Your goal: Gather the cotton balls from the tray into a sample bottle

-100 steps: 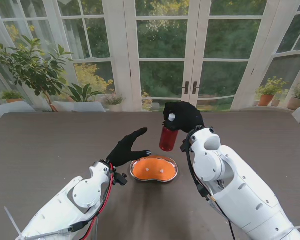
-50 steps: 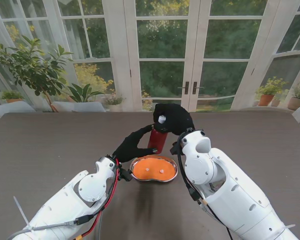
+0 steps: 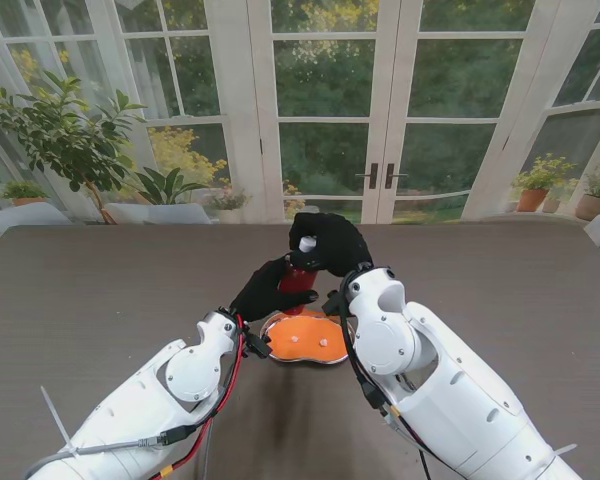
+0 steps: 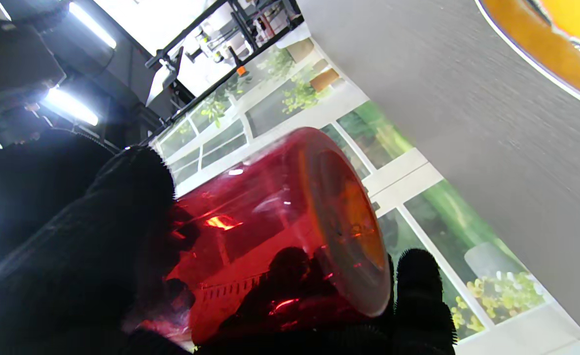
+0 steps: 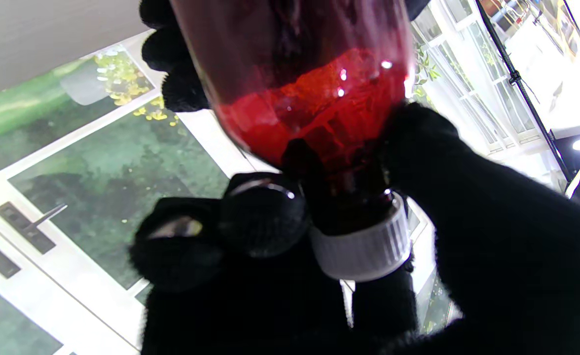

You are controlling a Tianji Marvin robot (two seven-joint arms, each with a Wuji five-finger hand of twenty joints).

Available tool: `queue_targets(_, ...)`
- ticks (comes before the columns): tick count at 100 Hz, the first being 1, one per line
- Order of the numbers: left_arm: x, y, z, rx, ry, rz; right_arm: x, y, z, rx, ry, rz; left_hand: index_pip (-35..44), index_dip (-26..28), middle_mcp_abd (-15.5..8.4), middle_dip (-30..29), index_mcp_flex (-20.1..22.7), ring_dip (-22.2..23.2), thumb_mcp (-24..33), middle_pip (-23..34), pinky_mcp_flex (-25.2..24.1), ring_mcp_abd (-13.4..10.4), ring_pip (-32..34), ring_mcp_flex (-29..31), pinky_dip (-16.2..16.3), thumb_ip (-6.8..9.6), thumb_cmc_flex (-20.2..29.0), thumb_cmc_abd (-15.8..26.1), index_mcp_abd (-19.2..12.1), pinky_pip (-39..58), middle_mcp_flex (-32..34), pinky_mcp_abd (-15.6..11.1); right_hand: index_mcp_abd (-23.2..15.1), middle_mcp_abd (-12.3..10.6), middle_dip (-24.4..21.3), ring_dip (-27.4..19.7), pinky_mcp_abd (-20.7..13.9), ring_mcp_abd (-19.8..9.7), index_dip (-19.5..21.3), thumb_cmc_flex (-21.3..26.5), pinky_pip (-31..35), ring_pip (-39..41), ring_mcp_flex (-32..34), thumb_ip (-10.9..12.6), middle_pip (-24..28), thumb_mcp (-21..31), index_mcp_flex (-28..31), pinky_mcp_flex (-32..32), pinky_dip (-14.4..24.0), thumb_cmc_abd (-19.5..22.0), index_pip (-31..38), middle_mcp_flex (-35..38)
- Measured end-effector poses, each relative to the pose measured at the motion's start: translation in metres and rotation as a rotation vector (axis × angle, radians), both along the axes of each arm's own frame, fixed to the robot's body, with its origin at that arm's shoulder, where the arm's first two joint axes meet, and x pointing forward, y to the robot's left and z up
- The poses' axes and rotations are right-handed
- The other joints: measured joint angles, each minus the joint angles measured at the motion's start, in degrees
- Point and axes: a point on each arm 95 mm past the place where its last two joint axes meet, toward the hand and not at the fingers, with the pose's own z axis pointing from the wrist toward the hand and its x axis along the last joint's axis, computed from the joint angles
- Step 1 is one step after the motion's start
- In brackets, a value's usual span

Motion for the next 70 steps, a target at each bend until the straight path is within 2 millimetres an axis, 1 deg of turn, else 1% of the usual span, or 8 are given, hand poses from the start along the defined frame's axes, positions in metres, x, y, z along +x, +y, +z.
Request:
queue_targets(13, -0.0005, -0.0009, -0.0018, -0.034, 0.001, 0.026, -0.0002, 0.0021, -0.0021, 0.008, 0.001, 0.003, 2.89, 3.02, 1.42, 3.85, 5.19, 3.84, 1.80, 2.91, -2.86, 3.14, 7.35, 5.06, 2.00, -0.04, 2.98, -2.31, 1.19, 26.76, 6.53, 1.61, 0.00, 0.01, 0.00, 0.01, 0.00, 0.02, 0.00, 0.63, 0.00, 0.33, 0.00, 0.00, -0.64, -0.48, -0.05, 0.01, 0.01, -0.04, 0.00, -0.73)
queue_targets(21, -0.0008, -0.0012, -0.0031, -0.052, -0.005, 0.055, -0.0005, 0.0034, -0.0031, 0.010, 0.000, 0.005, 7.20, 6.50, 2.49, 8.97, 9.65, 7.96, 2.05, 6.62, -1.11, 6.08, 14.76, 9.55, 4.67, -0.06, 4.42, -3.65, 1.33, 37.46, 11.61, 5.03, -0.06, 0.01, 0.00, 0.01, 0.00, 0.08, 0.00, 1.22, 0.00, 0.33, 0.00, 0.00, -1.30, -0.57, -0.26, 0.01, 0.01, -0.04, 0.00, -1.52)
queue_targets(33, -0.0021, -0.0035, -0.0051, -0.094, -0.003, 0.100, -0.0008, 0.0055, -0.0037, 0.018, -0.007, 0.001, 14.60, 13.38, 4.37, 16.86, 13.52, 13.63, 2.01, 12.93, 2.27, 9.28, 23.29, 15.32, 9.35, -0.21, 6.88, -4.32, 2.02, 46.45, 16.75, 10.06, 0.17, 0.01, -0.14, 0.01, 0.63, 0.81, -0.57, 2.12, -1.54, -0.51, 0.00, -0.01, -2.02, -0.57, -0.78, -1.67, 0.01, -0.04, 0.00, -2.02)
queue_targets(38, -0.0026, -0.0041, -0.0057, -0.108, 0.004, 0.110, -0.0010, 0.0059, -0.0048, 0.017, -0.012, -0.002, 18.94, 16.33, 4.83, 19.65, 14.39, 14.97, -0.07, 15.09, 3.85, 9.91, 25.78, 17.94, 10.87, -1.37, 9.98, -4.34, 2.79, 48.73, 19.35, 11.65, 1.00, 0.01, -0.88, -1.29, 1.38, 1.36, -0.60, 2.16, -4.14, -2.61, 0.00, -0.01, -2.53, -0.57, -0.80, -3.62, -0.22, -0.04, -1.17, -2.02)
queue_targets(51, -0.0029, -0.0023, -0.0066, -0.114, 0.006, 0.127, -0.0010, 0.0052, -0.0077, -0.003, -0.033, -0.014, 27.60, 15.79, 5.48, 24.01, 15.77, 17.78, -7.01, 19.55, 7.87, 11.39, 30.84, 24.09, 14.72, -1.96, 15.10, -4.35, 4.01, 53.23, 25.34, 15.91, 5.84, 0.00, -5.17, -4.39, 5.00, 4.20, -0.76, -0.28, -14.26, -15.92, -1.66, 0.05, -6.39, -0.04, -4.15, -12.71, -4.25, 3.35, -8.30, -2.16)
queue_targets(55, -0.0031, -0.0016, -0.0071, -0.116, 0.007, 0.130, -0.0011, 0.0052, -0.0079, -0.005, -0.035, -0.014, 28.65, 15.56, 5.57, 24.69, 16.04, 17.85, -7.71, 19.94, 7.93, 11.47, 30.94, 24.34, 14.90, -1.96, 15.12, -4.35, 4.15, 53.48, 26.16, 16.22, 7.02, -0.08, -8.01, -4.31, 5.92, 5.13, -0.76, -2.73, -16.51, -18.45, -2.86, 1.14, -6.47, 0.12, -4.75, -15.23, -5.05, 6.37, -13.35, -3.64)
queue_targets(62, -0.0038, -0.0004, -0.0082, -0.118, 0.009, 0.137, -0.0013, 0.0051, -0.0081, -0.004, -0.036, -0.015, 30.29, 14.47, 5.59, 25.96, 16.57, 17.90, -10.34, 19.93, 8.52, 11.60, 31.47, 25.59, 15.47, -1.93, 16.01, -4.35, 4.27, 53.91, 27.64, 16.80, 8.90, -0.08, -12.62, -4.48, 8.43, 8.54, 4.08, -8.64, -19.99, -23.59, -5.93, 7.26, -8.00, 0.11, -5.54, -19.80, -6.21, 8.43, -23.63, -6.43)
queue_targets(70, -0.0046, 0.0007, -0.0092, -0.122, 0.009, 0.142, -0.0016, 0.0050, -0.0080, 0.001, -0.040, -0.018, 30.87, 14.15, 5.60, 25.97, 16.63, 17.90, -14.32, 19.76, 8.52, 11.82, 31.47, 25.59, 15.49, -1.89, 18.10, -4.15, 4.27, 53.91, 27.85, 17.09, 9.52, -0.08, -14.29, -8.73, 9.73, 9.67, 5.30, -11.93, -22.30, -32.74, -10.83, 7.84, -9.71, -1.01, -7.08, -22.79, -7.26, 8.80, -27.58, -7.62)
